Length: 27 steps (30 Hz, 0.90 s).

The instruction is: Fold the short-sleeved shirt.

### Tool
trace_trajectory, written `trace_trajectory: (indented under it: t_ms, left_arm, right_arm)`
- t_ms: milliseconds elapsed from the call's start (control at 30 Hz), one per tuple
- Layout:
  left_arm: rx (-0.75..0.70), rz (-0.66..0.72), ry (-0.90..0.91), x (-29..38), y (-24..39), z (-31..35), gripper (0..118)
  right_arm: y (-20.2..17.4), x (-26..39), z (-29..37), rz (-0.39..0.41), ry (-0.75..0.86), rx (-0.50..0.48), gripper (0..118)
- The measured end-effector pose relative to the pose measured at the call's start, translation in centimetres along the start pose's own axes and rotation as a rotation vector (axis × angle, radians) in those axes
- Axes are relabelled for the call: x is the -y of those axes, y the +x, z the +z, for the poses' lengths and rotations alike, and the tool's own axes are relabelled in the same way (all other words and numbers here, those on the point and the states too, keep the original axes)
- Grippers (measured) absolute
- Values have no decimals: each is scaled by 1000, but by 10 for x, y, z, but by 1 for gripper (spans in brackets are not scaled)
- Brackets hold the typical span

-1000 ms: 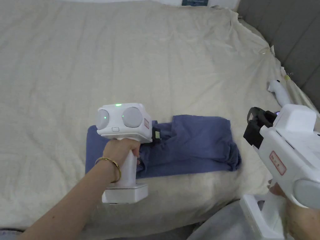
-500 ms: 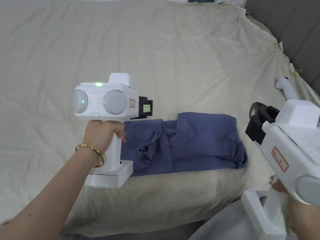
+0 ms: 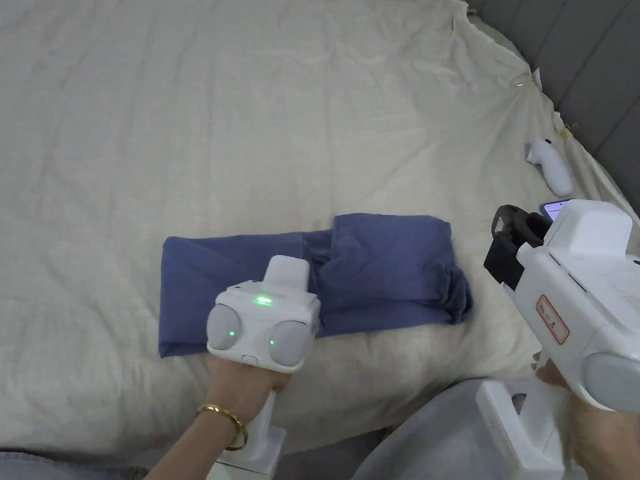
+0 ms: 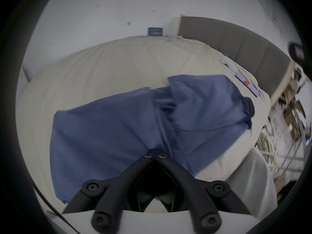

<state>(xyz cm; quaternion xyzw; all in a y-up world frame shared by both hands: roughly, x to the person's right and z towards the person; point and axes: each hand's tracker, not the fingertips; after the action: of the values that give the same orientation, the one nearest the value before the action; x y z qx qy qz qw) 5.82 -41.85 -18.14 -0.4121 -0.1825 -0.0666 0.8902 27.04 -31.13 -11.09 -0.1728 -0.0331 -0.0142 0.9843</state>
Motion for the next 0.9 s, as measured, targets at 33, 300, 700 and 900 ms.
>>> trace_trajectory:
  t_ms: [33, 300, 700, 900]
  left_arm:
    - [24, -40, -15, 1, 8, 0, 0]
    - [288, 221, -4, -32, -23, 1, 0]
    - [308, 528, 119, -71, -222, 62, 28]
    - [446, 621, 1, -31, -291, 39, 118]
  right_arm:
    - [0, 1, 0, -1, -4, 5, 0]
    - [-5, 1, 3, -2, -8, -7, 0]
    - [-18, -9, -3, -2, 14, -48, 0]
    - [-23, -10, -7, 0, 7, -56, 0]
